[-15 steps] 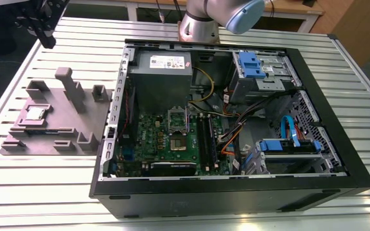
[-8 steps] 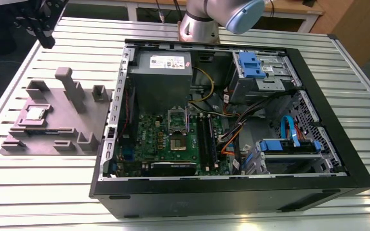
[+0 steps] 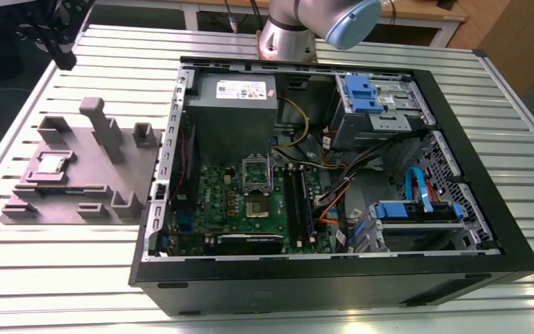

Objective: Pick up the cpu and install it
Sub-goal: 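Reach for the cpu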

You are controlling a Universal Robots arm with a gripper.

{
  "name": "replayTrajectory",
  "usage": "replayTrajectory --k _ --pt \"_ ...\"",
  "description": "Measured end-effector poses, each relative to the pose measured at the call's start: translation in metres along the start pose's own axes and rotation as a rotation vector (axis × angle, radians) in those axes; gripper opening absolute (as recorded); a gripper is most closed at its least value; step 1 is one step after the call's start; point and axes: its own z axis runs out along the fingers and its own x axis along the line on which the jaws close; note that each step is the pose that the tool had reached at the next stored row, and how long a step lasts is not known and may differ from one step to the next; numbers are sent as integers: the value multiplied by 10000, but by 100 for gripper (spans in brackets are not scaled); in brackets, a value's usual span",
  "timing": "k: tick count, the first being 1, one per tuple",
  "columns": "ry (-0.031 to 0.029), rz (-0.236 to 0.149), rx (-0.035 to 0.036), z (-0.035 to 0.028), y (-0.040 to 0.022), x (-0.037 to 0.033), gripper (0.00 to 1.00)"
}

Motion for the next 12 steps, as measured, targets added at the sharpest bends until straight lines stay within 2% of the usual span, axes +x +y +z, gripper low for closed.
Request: replayTrajectory --k 12 --pt "-1 -1 0 -2 -6 80 10"
